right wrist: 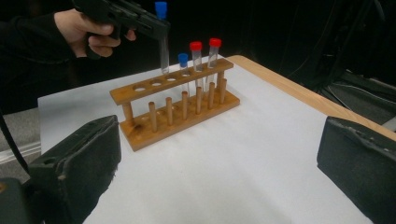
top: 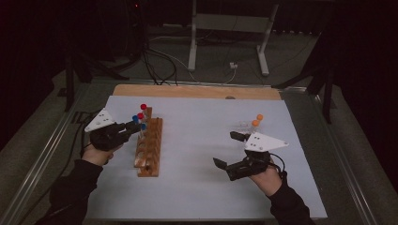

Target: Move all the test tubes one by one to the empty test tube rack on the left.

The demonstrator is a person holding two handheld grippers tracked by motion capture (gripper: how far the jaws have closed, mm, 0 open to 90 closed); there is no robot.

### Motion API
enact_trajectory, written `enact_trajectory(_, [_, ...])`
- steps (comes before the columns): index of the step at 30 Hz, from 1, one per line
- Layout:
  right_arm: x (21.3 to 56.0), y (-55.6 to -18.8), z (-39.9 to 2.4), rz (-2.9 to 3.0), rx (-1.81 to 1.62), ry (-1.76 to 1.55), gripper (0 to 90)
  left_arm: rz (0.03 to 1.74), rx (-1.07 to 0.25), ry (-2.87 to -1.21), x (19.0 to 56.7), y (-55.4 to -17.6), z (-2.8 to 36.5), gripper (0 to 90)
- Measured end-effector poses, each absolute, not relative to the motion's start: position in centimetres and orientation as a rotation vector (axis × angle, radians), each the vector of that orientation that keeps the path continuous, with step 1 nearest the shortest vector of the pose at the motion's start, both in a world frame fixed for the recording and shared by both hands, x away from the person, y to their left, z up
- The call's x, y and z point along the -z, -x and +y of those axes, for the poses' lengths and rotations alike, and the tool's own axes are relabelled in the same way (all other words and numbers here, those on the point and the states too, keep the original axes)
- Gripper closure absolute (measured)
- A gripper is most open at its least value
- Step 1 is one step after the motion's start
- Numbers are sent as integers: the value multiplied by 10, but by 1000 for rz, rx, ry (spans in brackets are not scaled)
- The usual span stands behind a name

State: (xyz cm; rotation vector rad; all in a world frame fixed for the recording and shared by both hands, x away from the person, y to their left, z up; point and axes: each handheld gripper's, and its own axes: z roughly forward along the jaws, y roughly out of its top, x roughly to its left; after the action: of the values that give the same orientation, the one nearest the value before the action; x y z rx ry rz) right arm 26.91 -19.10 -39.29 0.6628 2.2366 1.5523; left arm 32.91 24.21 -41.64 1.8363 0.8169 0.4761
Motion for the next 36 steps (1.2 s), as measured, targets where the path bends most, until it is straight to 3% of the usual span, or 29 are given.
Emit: enact_trajectory(36, [395,-268,-190,2259,-1549,-662,0,900,-456,-1902,461,-332,233,767])
